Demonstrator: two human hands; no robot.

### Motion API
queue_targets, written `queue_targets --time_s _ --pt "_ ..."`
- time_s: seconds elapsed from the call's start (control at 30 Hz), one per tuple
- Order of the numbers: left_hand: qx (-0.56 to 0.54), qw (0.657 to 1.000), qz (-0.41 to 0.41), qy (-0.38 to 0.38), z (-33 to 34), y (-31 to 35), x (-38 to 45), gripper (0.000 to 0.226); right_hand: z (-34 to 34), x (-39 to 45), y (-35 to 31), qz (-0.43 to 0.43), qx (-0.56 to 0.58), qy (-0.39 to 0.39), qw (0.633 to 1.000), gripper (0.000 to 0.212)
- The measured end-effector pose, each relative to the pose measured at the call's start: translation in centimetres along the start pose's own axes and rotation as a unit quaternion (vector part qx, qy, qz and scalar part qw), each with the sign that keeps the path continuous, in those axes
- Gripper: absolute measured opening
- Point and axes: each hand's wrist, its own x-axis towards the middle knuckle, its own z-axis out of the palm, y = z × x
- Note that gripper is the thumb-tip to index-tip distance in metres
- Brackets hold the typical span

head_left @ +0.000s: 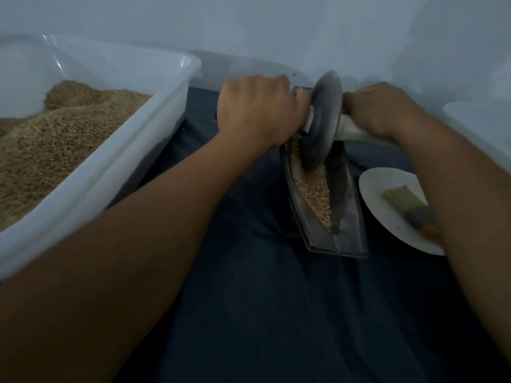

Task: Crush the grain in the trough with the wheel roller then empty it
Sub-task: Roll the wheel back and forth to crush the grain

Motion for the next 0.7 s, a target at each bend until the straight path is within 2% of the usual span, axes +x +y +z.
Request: queue_targets --time_s 0.07,0.17,0.27,0.4,0.7 --pt "-0.001 1.0 0.0 -0.01 0.2 0.0 0.6 0.042 -0.1 0.6 0.0 0.013 0.01 0.004 1.0 0.041" --pt "-0.002 1.0 0.003 -0.021 0.6 -0.2 1.4 0.043 0.1 1.5 0.1 -0.039 -0.037 0.0 0.999 0.034" --pt "0.005 1.0 0.002 -0.008 0.9 -0.1 1.7 0.043 0.0 1.9 0.2 -0.065 -0.081 -0.004 0.995 0.032" --pt "0.014 1.0 0.013 0.004 1.1 0.1 2.2 0.042 0.0 1.9 0.4 -0.068 -0.078 -0.028 0.994 0.025" --pt "0.018 1.0 0.015 0.01 1.2 0.4 2.4 0.044 0.3 1.7 0.6 -0.048 -0.063 -0.024 0.997 0.034"
